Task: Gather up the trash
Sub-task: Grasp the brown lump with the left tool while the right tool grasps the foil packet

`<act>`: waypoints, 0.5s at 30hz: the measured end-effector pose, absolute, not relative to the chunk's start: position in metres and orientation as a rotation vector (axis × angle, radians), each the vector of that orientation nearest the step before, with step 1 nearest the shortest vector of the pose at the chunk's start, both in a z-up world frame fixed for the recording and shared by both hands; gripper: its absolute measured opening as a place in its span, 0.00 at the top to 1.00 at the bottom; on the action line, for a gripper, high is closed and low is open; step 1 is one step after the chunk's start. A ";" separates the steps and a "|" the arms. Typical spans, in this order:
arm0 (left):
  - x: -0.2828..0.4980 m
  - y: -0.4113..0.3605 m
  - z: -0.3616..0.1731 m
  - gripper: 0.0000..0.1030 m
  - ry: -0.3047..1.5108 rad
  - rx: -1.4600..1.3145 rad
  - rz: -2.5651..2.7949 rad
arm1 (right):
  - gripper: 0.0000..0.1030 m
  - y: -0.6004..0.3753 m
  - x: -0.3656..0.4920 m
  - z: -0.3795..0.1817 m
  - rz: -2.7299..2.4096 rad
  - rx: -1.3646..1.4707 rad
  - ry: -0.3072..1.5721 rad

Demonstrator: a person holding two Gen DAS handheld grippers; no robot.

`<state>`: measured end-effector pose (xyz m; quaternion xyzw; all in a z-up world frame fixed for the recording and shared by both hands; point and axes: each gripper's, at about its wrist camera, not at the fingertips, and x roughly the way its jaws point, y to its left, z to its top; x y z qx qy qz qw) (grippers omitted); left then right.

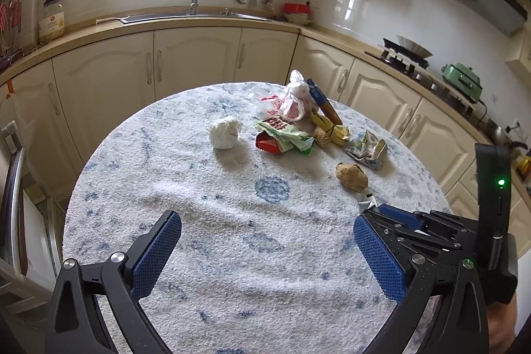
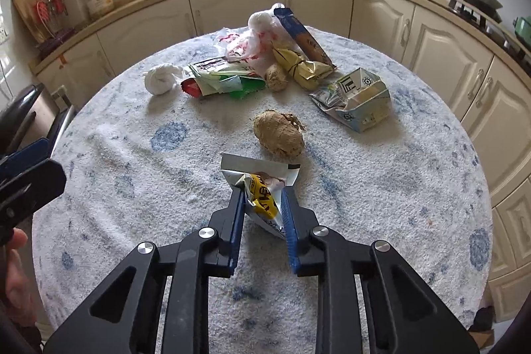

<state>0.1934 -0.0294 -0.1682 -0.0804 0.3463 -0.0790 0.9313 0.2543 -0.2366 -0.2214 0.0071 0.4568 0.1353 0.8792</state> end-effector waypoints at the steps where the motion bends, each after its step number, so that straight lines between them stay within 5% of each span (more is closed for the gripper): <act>1: 0.193 -0.032 -0.169 0.01 0.709 -0.161 -0.162 | 0.80 -0.238 0.253 -0.221 0.284 0.028 0.952; 5: 0.203 -0.044 -0.170 0.01 0.709 -0.137 -0.171 | 0.90 -0.250 0.247 -0.215 0.282 0.087 0.932; 15: 0.245 -0.081 -0.173 0.01 0.726 -0.081 -0.207 | 0.90 -0.284 0.238 -0.200 0.268 0.162 0.883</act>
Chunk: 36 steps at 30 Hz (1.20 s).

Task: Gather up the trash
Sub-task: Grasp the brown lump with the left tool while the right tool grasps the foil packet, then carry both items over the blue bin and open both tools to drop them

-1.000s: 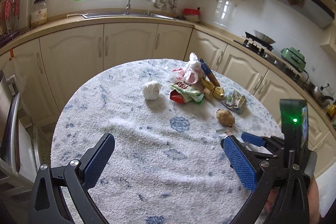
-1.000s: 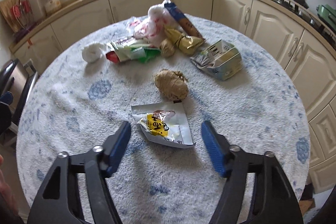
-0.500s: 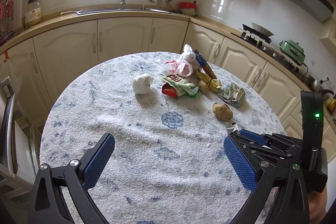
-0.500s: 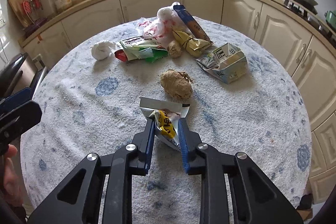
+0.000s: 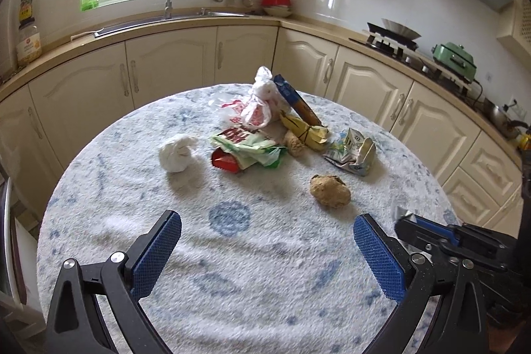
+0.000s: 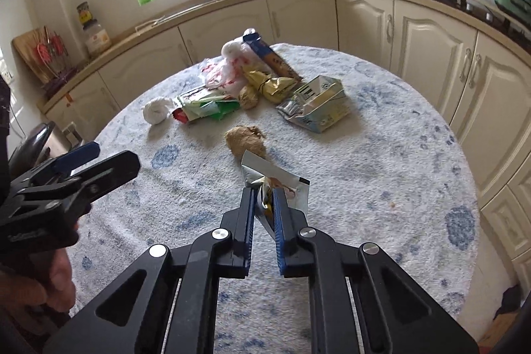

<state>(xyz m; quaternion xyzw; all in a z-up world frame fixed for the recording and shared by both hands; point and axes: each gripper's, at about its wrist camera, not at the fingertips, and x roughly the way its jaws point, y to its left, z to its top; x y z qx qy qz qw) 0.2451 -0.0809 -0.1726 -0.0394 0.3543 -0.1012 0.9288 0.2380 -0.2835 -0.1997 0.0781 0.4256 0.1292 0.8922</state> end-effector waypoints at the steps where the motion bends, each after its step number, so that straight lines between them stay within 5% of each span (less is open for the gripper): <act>1: 0.249 -0.084 -0.174 0.01 0.731 -0.077 -0.211 | 0.90 -0.287 0.237 -0.198 0.268 0.169 0.879; 12: 0.315 -0.141 -0.198 0.08 0.823 0.002 -0.225 | 0.90 -0.321 0.242 -0.199 0.251 0.240 0.857; 18: 0.341 -0.161 -0.218 0.39 0.876 0.031 -0.278 | 0.90 -0.340 0.246 -0.204 0.239 0.288 0.858; 20: 0.342 -0.165 -0.218 0.63 0.878 0.008 -0.338 | 0.90 -0.342 0.247 -0.204 0.238 0.290 0.859; 36: 0.282 -0.156 -0.174 0.64 0.754 -0.053 -0.427 | 0.90 -0.355 0.215 -0.172 0.205 0.288 0.792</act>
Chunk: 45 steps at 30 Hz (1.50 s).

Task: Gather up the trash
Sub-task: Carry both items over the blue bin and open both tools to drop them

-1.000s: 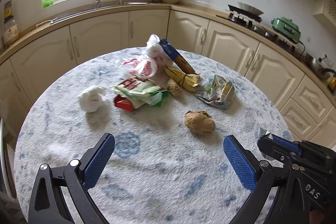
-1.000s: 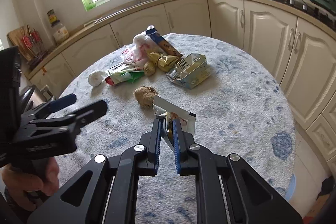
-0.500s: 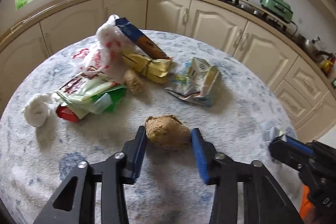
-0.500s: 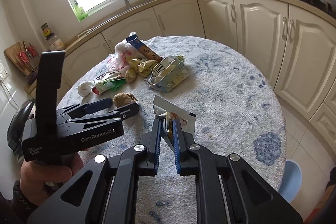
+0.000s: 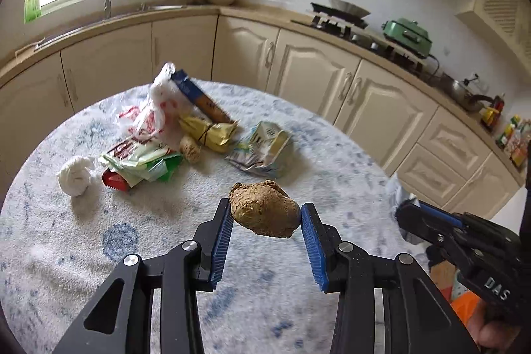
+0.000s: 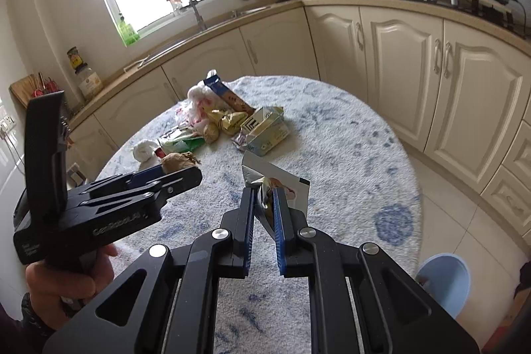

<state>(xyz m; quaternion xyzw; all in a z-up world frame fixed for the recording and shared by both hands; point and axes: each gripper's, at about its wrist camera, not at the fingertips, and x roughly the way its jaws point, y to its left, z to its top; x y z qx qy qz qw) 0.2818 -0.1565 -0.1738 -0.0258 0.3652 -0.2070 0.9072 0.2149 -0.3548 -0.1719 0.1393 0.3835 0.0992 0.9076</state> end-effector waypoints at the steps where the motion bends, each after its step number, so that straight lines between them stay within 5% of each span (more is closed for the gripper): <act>1: 0.276 -0.157 -0.169 0.64 0.741 -0.052 -0.435 | 0.90 -0.356 0.212 -0.167 0.198 0.284 0.783; 20: 0.226 -0.300 -0.123 0.64 0.687 0.061 -0.736 | 0.90 -0.471 0.141 -0.118 -0.051 0.284 0.665; 45: 0.318 -0.603 -0.262 0.59 1.106 0.385 -0.893 | 0.87 -0.705 0.082 -0.299 -0.376 0.656 0.876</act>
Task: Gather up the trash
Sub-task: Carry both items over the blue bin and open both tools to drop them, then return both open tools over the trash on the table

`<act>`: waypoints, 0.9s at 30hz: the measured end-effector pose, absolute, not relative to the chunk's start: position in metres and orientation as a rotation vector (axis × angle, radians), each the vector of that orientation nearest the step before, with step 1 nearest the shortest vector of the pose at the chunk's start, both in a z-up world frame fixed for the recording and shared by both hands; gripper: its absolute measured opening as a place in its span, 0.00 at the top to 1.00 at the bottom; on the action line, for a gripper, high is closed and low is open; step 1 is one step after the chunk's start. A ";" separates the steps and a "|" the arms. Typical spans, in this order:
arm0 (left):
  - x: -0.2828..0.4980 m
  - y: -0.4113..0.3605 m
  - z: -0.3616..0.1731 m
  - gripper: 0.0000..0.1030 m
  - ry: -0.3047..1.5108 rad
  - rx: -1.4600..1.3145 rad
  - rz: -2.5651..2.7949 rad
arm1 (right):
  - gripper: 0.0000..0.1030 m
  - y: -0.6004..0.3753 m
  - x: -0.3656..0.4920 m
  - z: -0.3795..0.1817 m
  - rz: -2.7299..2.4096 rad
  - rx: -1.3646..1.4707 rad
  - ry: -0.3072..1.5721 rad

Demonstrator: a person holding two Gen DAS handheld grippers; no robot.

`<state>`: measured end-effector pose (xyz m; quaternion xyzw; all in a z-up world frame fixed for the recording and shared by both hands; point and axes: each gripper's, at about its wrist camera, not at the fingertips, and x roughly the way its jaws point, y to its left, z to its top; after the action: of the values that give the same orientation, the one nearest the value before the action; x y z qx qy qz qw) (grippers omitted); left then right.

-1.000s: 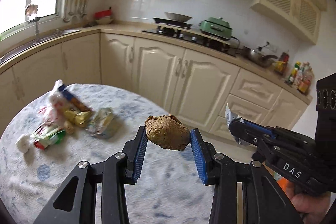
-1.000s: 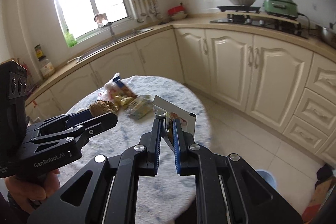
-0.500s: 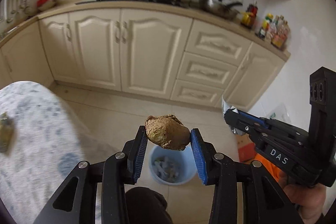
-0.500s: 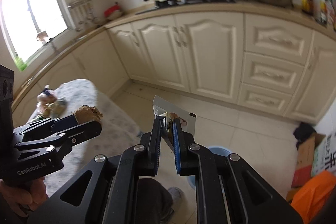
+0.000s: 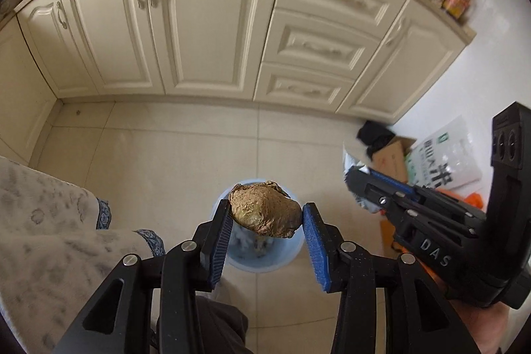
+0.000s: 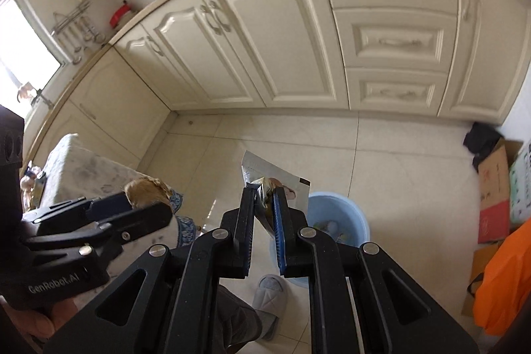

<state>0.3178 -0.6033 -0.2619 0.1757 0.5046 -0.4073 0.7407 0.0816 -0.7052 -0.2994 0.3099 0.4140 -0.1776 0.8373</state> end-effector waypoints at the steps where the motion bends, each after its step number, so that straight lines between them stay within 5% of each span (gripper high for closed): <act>1: 0.326 -0.620 -0.269 0.51 1.116 0.403 -0.885 | 0.86 -0.708 0.082 -0.304 -0.377 0.666 0.880; 5: 0.327 -0.644 -0.276 0.20 1.096 0.424 -0.837 | 0.86 -0.721 0.081 -0.323 -0.394 0.711 0.892; 7: 0.322 -0.643 -0.272 0.14 1.078 0.421 -0.823 | 0.77 -0.724 0.079 -0.328 -0.399 0.733 0.887; 9: 0.318 -0.641 -0.266 0.09 1.055 0.421 -0.805 | 0.45 -0.727 0.074 -0.330 -0.413 0.759 0.876; 13: 0.300 -0.619 -0.241 0.02 0.977 0.404 -0.791 | 0.03 -0.726 0.062 -0.326 -0.448 0.794 0.838; 27: 0.242 -0.449 -0.142 0.01 0.726 0.203 -0.701 | 0.00 -0.664 0.075 -0.233 -0.434 0.753 0.714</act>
<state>0.2422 -0.4489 -0.1416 0.0972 0.3473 -0.3352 0.8704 0.0752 -0.6637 -0.2330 0.3570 0.3383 -0.2056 0.8461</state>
